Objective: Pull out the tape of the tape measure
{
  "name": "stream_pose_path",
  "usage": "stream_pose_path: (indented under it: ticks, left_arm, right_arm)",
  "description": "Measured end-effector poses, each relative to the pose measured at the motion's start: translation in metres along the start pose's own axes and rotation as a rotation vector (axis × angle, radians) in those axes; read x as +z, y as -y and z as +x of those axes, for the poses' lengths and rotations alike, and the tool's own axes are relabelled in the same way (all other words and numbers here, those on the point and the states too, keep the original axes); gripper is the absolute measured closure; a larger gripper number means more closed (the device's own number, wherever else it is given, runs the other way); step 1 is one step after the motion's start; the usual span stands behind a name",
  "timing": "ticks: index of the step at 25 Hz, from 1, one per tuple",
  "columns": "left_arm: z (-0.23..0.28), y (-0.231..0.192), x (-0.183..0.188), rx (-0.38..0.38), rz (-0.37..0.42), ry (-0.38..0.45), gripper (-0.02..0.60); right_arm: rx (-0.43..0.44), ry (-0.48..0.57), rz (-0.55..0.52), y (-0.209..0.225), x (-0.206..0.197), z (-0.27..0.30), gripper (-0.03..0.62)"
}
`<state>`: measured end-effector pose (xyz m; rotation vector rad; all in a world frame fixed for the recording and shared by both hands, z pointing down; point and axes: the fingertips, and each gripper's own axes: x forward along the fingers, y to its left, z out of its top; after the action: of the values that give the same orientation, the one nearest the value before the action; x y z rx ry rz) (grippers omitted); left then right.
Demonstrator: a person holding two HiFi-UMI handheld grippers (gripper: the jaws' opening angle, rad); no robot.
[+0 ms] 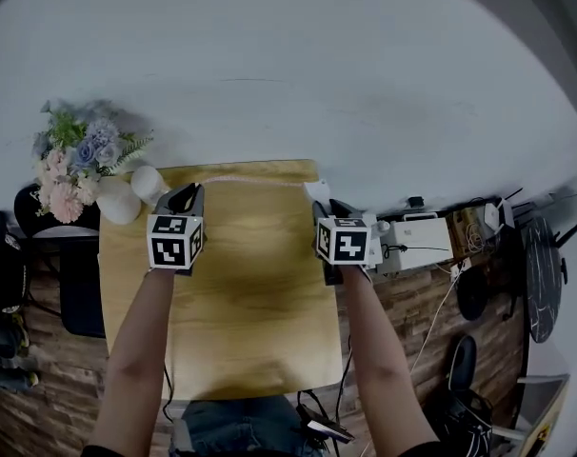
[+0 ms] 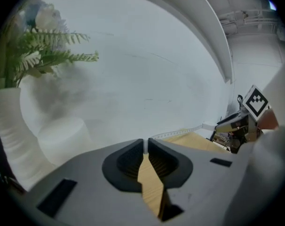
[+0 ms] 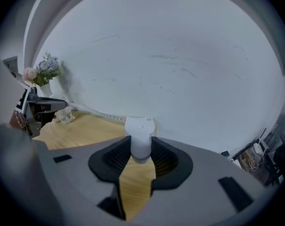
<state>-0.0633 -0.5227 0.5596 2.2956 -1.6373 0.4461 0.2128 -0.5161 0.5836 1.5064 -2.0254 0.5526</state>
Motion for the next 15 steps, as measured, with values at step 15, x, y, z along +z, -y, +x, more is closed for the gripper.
stream_pose_path:
  ticks: [15]
  left_arm:
    - [0.04,-0.028,-0.054,0.062,-0.012,-0.12,0.54]
  right_arm:
    - [0.002,-0.118,-0.041,-0.013,-0.037,0.062,0.448]
